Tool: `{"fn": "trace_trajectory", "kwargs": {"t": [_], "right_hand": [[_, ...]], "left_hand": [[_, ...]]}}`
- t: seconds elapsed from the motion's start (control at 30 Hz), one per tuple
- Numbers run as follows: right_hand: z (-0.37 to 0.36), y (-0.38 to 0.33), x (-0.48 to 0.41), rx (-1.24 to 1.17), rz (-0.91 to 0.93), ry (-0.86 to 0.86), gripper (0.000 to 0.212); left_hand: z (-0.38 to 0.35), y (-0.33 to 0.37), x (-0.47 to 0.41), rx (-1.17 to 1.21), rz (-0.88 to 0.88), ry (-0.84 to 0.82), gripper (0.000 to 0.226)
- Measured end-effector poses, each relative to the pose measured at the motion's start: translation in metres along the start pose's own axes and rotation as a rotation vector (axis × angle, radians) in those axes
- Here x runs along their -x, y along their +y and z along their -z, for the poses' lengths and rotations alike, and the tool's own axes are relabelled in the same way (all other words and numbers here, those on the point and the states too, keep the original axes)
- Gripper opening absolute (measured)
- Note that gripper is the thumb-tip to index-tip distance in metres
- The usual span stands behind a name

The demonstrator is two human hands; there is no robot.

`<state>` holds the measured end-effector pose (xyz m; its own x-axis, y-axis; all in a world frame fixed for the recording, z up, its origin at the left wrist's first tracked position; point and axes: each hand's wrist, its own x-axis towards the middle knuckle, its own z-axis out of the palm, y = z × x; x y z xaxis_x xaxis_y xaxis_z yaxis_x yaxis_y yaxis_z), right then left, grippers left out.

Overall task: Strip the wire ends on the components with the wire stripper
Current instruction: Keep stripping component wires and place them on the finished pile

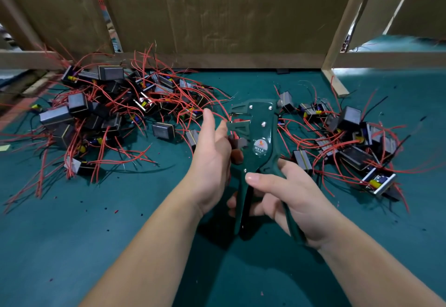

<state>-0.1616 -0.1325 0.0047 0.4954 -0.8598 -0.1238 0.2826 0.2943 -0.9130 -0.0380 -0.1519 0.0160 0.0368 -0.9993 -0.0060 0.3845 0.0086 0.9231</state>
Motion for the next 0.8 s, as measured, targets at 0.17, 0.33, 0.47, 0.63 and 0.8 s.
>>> {"fn": "trace_trajectory", "kwargs": {"t": [0.17, 0.33, 0.47, 0.63, 0.8], "right_hand": [[0.007, -0.012, -0.003, -0.115, 0.084, 0.028, 0.046], [0.030, -0.039, -0.007, -0.142, 0.145, 0.337, 0.029], [0.047, -0.050, -0.005, -0.166, 0.030, 0.467, 0.010], [0.045, -0.047, -0.004, -0.099, 0.010, 0.446, 0.007], [0.043, -0.043, 0.001, -0.021, 0.035, 0.445, 0.008]], "left_hand": [[0.008, 0.004, -0.003, -0.143, 0.131, -0.059, 0.064], [0.036, 0.017, -0.003, -0.806, -0.441, 0.209, 0.042], [0.064, 0.022, -0.010, -1.139, -0.418, 0.531, 0.033], [0.075, 0.015, -0.013, -1.380, -0.057, 0.642, 0.046], [0.082, 0.010, -0.017, -1.493, 0.099, 0.612, 0.052]]}}
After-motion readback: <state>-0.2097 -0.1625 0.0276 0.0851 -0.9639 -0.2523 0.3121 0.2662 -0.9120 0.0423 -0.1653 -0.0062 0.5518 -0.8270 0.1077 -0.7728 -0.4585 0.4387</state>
